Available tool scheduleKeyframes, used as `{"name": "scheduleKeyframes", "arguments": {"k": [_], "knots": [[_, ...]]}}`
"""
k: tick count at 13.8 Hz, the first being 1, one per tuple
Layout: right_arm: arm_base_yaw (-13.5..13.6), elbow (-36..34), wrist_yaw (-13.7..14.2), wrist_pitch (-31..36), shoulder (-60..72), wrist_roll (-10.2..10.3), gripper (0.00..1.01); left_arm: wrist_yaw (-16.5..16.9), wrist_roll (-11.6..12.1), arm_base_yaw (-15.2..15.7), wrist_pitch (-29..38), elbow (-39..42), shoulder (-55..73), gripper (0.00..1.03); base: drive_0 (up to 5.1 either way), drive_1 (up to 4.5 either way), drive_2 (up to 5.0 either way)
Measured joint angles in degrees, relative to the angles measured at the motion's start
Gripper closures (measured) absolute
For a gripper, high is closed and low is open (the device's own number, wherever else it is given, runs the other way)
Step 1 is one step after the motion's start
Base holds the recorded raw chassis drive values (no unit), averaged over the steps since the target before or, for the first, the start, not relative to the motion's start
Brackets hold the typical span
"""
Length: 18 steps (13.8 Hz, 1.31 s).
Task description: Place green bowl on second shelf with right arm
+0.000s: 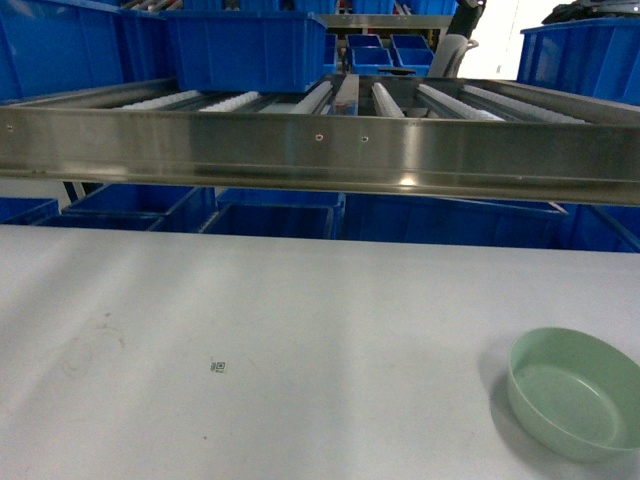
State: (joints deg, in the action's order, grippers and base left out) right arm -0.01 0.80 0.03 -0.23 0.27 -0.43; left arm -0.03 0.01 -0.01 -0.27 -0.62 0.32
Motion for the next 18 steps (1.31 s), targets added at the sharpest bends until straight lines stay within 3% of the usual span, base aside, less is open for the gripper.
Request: {"name": "scheduleKeyframes", "arguments": {"k": [9, 11, 13, 14, 16, 18], "knots": [[-0.07, 0.00, -0.50, 1.75, 1.05, -0.31, 0.03, 0.00, 0.00, 0.00, 0.00, 0.00, 0.00, 0.05, 0.0, 0.00, 0.0], [-2.03, 0.04, -3.56, 11.76, 13.64, -3.34, 0.03, 0.00, 0.00, 0.00, 0.04, 0.00, 0.00, 0.05, 0.0, 0.00, 0.0], [-2.78, 0.87, -5.92, 20.44, 27.65, -4.81, 0.03, -0.02, 0.00, 0.00, 0.02, -0.02, 0.00, 0.05, 0.0, 0.00, 0.0], [-3.28, 3.10, -8.37, 24.46, 35.71, -5.64, 0.03, 0.02, 0.02, 0.00, 0.04, 0.00, 0.00, 0.05, 0.0, 0.00, 0.0], [-4.74, 7.23, -11.87, 28.04, 46.84, -7.34, 0.03, 0.00, 0.02, 0.00, 0.02, 0.00, 0.00, 0.05, 0.0, 0.00, 0.0], [-6.29, 10.80, -14.75, 27.56, 56.17, -9.40, 0.03, 0.00, 0.02, 0.00, 0.02, 0.00, 0.00, 0.05, 0.0, 0.00, 0.0]]}}
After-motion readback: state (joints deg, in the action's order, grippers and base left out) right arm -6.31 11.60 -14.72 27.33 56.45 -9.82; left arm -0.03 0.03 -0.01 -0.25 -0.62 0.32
